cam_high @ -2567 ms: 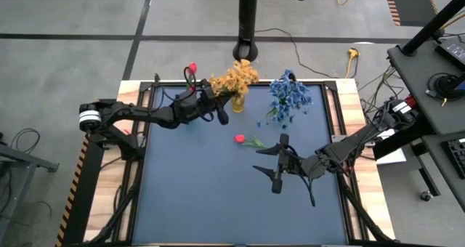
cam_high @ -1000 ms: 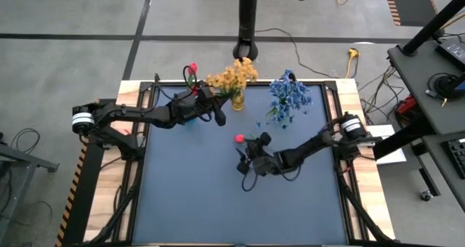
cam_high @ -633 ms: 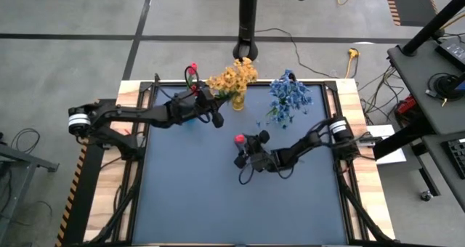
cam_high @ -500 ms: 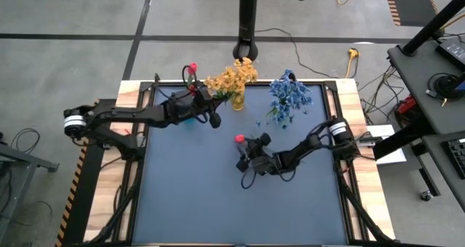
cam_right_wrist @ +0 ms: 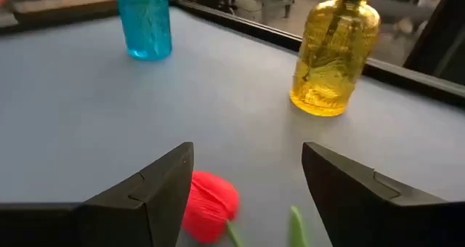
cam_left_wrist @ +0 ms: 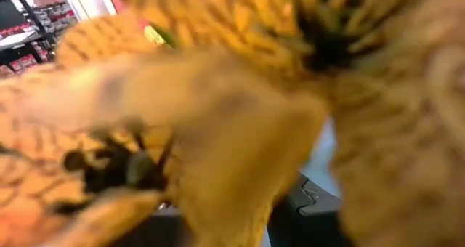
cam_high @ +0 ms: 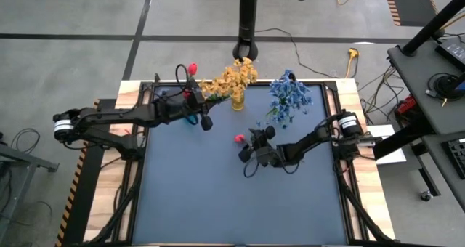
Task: Sort flowers into vase by color
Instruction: Put the yellow flowers into the yellow vase
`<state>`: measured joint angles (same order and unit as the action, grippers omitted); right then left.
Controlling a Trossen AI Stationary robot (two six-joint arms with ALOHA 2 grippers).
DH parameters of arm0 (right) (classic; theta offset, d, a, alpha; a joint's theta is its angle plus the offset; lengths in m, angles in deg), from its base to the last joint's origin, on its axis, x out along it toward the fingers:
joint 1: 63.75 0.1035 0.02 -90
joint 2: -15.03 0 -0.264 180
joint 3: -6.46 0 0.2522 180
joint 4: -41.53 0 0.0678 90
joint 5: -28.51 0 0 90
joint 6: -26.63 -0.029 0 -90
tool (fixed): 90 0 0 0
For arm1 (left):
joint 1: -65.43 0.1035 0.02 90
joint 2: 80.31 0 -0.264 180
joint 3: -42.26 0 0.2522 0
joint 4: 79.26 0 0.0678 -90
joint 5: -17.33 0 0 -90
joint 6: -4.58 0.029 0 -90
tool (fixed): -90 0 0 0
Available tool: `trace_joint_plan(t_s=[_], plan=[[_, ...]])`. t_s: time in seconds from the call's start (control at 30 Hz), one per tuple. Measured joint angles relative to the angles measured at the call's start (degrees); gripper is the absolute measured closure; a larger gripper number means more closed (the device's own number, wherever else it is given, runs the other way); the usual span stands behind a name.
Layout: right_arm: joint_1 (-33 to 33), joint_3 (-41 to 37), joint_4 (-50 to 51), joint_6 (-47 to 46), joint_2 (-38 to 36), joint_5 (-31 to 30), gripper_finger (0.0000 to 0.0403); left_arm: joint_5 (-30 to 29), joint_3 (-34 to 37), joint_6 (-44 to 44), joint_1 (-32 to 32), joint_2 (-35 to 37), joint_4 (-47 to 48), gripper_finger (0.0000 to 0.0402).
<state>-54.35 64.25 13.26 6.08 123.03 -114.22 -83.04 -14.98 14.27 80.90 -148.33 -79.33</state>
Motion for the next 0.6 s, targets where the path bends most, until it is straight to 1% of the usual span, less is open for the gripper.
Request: trace_joint_plan(t_s=[0.1,0.23,0.3,0.37,0.5,0.6], plan=[[0.8,0.2,-0.6,4.4,0.1,0.4,0.0145,0.0,0.0,0.2,0.0,-0.1,2.4,0.0400],[1.2,0.5,-1.0,4.1,0.6,-0.2,0.0143,0.0,0.0,0.6,0.0,-0.8,3.1,0.0400],[0.6,0.4,-0.2,5.1,1.1,-1.7,0.0142,0.0,0.0,1.6,0.0,-1.4,3.4,0.0400],[0.5,0.4,-0.1,6.7,1.1,-1.4,0.0142,0.0,0.0,2.0,0.0,-2.0,3.4,0.0400],[1.2,0.4,-3.1,11.4,1.0,-0.7,0.0145,0.0,0.0,3.7,0.0,-2.0,4.6,0.0400],[0.7,0.4,-6.6,13.1,1.0,-1.1,0.0149,0.0,0.0,5.6,0.0,-1.9,4.1,0.0400]])
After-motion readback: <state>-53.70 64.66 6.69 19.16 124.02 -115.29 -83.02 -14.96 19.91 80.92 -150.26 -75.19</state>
